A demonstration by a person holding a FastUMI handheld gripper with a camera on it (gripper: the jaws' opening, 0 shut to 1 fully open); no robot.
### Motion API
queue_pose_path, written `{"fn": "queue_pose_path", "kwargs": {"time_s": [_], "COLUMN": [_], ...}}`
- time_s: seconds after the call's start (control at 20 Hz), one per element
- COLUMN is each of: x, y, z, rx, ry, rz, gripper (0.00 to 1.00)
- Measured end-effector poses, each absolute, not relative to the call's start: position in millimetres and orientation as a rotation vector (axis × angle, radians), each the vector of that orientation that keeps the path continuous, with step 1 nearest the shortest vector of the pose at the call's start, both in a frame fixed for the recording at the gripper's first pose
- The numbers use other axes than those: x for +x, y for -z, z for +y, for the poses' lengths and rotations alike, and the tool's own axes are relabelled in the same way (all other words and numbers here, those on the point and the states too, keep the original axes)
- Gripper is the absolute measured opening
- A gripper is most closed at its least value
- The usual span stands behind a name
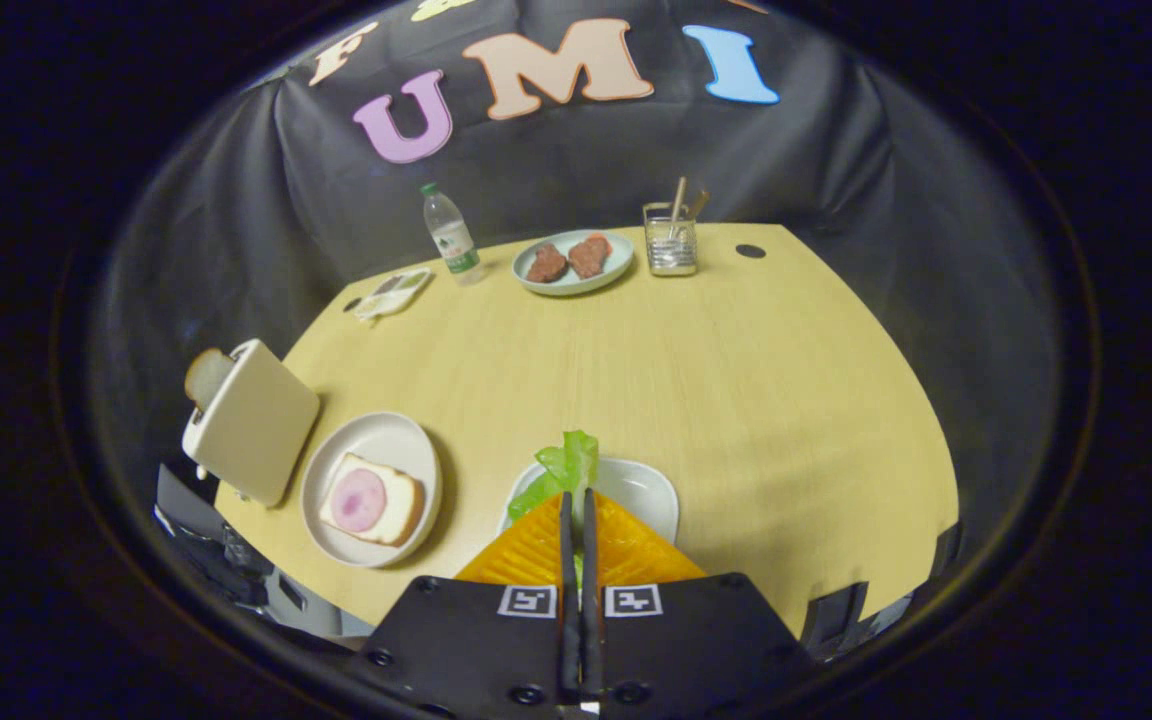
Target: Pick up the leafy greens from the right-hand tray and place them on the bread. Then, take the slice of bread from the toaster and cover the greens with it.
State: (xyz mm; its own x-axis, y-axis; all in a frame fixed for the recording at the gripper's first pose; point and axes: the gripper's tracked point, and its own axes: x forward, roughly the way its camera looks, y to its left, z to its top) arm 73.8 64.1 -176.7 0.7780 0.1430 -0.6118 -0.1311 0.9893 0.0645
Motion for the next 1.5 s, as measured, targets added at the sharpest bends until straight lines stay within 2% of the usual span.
{"fn": "queue_pose_path", "kwargs": {"time_s": [0.45, 0.95, 1.15, 1.5], "x": [57, 37, 41, 59], "y": [123, 160, 202, 257], "z": [164, 314, 316, 272], "rx": [0.105, 0.157, 0.1, 0.02], "ry": [-0.298, -0.526, -0.476, -0.274], "rz": [0.577, 0.684, 0.74, 0.817], "gripper": [0.04, 0.04, 0.04, 0.04]}}
